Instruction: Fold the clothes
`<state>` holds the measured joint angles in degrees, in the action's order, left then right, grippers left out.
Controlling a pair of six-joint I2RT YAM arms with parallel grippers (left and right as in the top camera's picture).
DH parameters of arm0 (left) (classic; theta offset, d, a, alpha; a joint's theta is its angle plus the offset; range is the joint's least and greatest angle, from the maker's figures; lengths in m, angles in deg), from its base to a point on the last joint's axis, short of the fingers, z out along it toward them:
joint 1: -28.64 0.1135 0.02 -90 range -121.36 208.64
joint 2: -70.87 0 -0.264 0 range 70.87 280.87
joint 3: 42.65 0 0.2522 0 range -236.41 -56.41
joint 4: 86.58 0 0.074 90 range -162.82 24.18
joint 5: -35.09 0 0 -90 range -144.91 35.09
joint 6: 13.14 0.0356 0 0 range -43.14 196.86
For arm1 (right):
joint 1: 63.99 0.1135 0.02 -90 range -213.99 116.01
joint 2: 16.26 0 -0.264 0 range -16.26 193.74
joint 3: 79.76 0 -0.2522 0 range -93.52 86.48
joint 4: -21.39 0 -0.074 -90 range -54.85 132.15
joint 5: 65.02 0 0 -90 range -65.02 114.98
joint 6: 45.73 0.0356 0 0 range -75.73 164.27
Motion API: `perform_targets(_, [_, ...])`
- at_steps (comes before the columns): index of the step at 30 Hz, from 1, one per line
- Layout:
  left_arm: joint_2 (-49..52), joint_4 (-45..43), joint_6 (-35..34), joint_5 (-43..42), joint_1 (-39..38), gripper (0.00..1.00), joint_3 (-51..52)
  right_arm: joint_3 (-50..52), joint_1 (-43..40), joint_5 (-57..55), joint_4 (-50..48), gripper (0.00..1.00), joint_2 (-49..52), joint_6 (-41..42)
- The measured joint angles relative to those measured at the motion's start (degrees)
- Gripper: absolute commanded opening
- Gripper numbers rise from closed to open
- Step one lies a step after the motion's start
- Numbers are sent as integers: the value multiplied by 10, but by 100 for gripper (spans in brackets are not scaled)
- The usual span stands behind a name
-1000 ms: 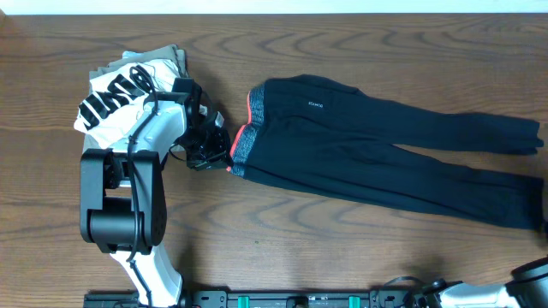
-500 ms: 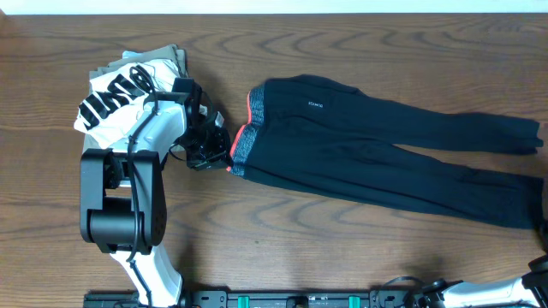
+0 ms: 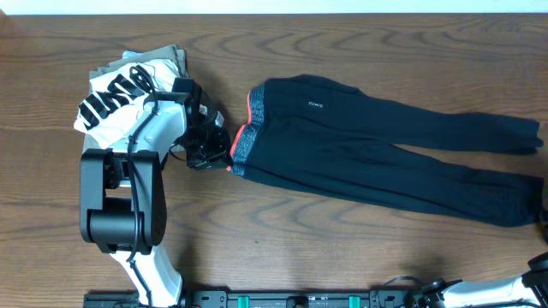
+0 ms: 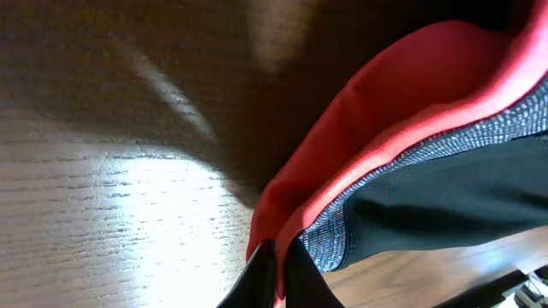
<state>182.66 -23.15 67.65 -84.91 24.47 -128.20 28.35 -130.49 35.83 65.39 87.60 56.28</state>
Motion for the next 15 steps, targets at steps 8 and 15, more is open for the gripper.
perform_targets(8, [0, -2, 0, 0, 0, 6, 0, 0, 0, 57, -5, 54, 3, -21])
perform_targets(15, [0, -6, 0, 0, 0, 6, 0, 0, 0, 85, -4, 55, 5, -22])
